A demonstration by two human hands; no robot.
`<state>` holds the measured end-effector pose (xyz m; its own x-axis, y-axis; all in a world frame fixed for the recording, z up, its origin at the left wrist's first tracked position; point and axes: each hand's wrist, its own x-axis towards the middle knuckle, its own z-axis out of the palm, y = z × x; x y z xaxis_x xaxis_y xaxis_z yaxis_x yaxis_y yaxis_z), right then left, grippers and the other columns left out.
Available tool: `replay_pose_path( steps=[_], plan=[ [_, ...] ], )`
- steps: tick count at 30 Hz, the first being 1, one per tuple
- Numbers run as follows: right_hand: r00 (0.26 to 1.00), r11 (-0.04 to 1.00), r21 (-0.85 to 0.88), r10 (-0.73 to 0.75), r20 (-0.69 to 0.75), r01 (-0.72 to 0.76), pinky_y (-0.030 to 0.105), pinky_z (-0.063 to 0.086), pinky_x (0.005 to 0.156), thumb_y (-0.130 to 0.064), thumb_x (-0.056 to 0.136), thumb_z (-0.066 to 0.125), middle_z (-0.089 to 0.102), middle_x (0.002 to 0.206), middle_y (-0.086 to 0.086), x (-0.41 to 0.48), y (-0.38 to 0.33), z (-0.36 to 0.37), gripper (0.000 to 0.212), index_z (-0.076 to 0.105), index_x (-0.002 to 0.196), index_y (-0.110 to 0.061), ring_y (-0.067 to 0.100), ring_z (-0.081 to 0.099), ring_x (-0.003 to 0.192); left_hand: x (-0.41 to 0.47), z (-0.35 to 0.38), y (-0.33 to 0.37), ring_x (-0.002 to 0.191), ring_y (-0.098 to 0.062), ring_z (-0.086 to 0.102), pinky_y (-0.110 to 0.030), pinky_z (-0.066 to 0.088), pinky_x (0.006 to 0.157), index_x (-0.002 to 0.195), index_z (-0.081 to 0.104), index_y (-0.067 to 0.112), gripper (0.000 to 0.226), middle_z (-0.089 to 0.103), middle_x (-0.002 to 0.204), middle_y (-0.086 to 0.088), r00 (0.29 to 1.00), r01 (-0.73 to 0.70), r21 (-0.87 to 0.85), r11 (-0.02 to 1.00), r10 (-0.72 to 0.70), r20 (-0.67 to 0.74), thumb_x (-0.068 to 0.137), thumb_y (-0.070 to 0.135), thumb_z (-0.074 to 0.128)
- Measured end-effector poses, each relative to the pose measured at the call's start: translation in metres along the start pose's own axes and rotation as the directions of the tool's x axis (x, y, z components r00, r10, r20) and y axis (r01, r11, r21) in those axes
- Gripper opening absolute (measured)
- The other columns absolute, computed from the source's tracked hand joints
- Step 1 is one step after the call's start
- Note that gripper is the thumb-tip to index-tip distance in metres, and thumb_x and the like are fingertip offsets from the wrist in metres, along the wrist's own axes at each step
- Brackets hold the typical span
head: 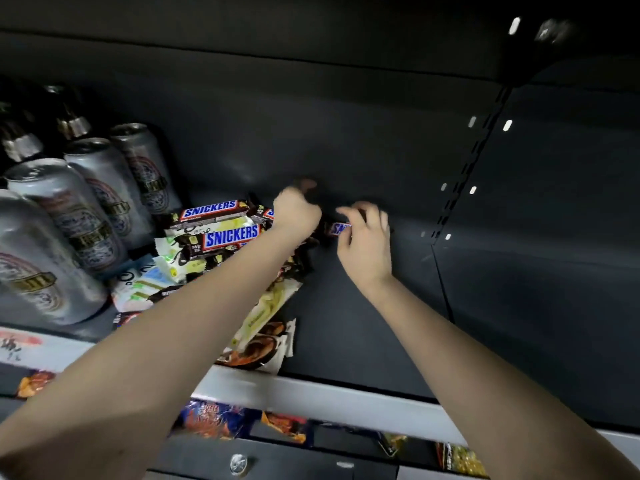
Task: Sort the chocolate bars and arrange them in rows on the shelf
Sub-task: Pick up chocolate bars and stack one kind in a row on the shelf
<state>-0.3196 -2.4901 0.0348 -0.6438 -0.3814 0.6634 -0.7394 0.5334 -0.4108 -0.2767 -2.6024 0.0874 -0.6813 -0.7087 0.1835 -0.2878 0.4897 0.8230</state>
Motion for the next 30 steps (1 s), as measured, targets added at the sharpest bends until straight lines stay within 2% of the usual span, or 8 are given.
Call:
replay_pose_path(
  steps=[2, 5, 9, 16, 20, 23, 26, 30],
  plan=[
    [0.998, 0.998, 0.025, -0.064, 0.013, 0.064, 0.043, 0.047, 0.088, -0.013, 0.077, 0.036, 0.058, 0.109, 0.013, 0.001, -0.016, 0.006, 0.041, 0.066, 0.105, -0.013, 0.035, 0.053, 0.096, -0.004, -0.026, -0.007, 0.116, -0.022, 0.055, -0.014, 0.035, 0.091, 0.118, 0.061, 0.013, 0.039, 0.062, 0.122, -0.007, 0.996, -0.075, 0.035, 0.997, 0.077, -0.034, 0.084, -0.001, 0.051],
    [0.992, 0.991, 0.084, -0.111, 0.052, 0.107, 0.044, 0.046, 0.09, 0.0, 0.077, 0.052, 0.057, 0.112, 0.013, 0.0, -0.038, 0.014, 0.036, 0.065, 0.108, -0.01, 0.033, 0.052, 0.099, -0.009, -0.064, -0.024, 0.104, -0.015, 0.06, -0.008, 0.035, 0.083, 0.112, 0.065, 0.011, 0.037, 0.066, 0.115, -0.004, 0.982, -0.183, 0.116, 0.976, 0.186, -0.015, 0.083, -0.004, 0.047],
    [0.976, 0.978, 0.118, -0.187, 0.115, 0.174, 0.043, 0.046, 0.091, -0.002, 0.079, 0.054, 0.055, 0.113, 0.011, -0.007, -0.062, 0.022, 0.033, 0.064, 0.11, -0.009, 0.03, 0.051, 0.102, -0.017, -0.102, -0.047, 0.092, -0.009, 0.057, -0.005, 0.033, 0.075, 0.107, 0.066, 0.012, 0.033, 0.067, 0.108, -0.001, 0.98, -0.195, 0.197, 0.961, 0.197, 0.008, 0.083, -0.003, 0.049],
    [0.955, 0.959, 0.162, -0.257, 0.149, 0.233, 0.043, 0.045, 0.092, -0.01, 0.085, 0.053, 0.054, 0.115, 0.01, -0.004, -0.094, 0.025, 0.029, 0.064, 0.112, -0.009, 0.028, 0.052, 0.104, -0.039, -0.14, -0.081, 0.091, -0.014, 0.061, -0.018, 0.042, 0.08, 0.103, 0.067, 0.02, 0.023, 0.068, 0.101, 0.0, 0.987, -0.16, 0.319, 0.934, 0.157, 0.035, 0.084, 0.011, 0.059],
    [0.936, 0.947, 0.189, -0.295, 0.194, 0.259, 0.043, 0.043, 0.094, -0.016, 0.087, 0.054, 0.052, 0.12, 0.009, 0.002, -0.112, 0.025, 0.03, 0.062, 0.116, -0.01, 0.028, 0.049, 0.108, -0.045, -0.16, -0.089, 0.103, -0.017, 0.059, -0.023, 0.042, 0.086, 0.11, 0.064, 0.024, 0.028, 0.065, 0.113, -0.001, 0.988, -0.146, 0.397, 0.906, 0.117, 0.096, 0.082, 0.024, 0.066],
    [0.877, 0.939, 0.179, -0.339, 0.34, 0.294, 0.043, 0.037, 0.102, -0.029, 0.088, 0.055, 0.045, 0.131, 0.006, 0.003, -0.118, 0.029, 0.041, 0.055, 0.127, -0.015, 0.025, 0.043, 0.118, -0.049, -0.165, -0.096, 0.113, -0.019, 0.054, -0.024, 0.039, 0.093, 0.121, 0.059, 0.022, 0.043, 0.06, 0.124, -0.001, 0.976, -0.189, 0.506, 0.842, 0.104, 0.191, 0.08, 0.032, 0.069],
    [0.789, 0.95, 0.192, -0.312, 0.529, 0.246, 0.041, 0.031, 0.108, -0.04, 0.089, 0.053, 0.042, 0.137, -0.001, -0.004, -0.117, 0.036, 0.048, 0.049, 0.133, -0.021, 0.02, 0.036, 0.127, -0.056, -0.16, -0.106, 0.114, -0.021, 0.054, -0.026, 0.039, 0.097, 0.125, 0.057, 0.02, 0.05, 0.06, 0.126, -0.003, 0.977, -0.197, 0.506, 0.84, 0.124, 0.175, 0.079, 0.032, 0.071],
    [0.78, 0.956, 0.241, -0.279, 0.56, 0.169, 0.038, 0.028, 0.11, -0.042, 0.088, 0.054, 0.044, 0.136, -0.003, -0.006, -0.115, 0.039, 0.049, 0.049, 0.133, -0.024, 0.016, 0.031, 0.131, -0.061, -0.158, -0.114, 0.116, -0.021, 0.054, -0.033, 0.043, 0.101, 0.124, 0.059, 0.02, 0.047, 0.06, 0.127, -0.003, 0.985, -0.166, 0.446, 0.879, 0.132, 0.106, 0.08, 0.033, 0.07]
  ],
)
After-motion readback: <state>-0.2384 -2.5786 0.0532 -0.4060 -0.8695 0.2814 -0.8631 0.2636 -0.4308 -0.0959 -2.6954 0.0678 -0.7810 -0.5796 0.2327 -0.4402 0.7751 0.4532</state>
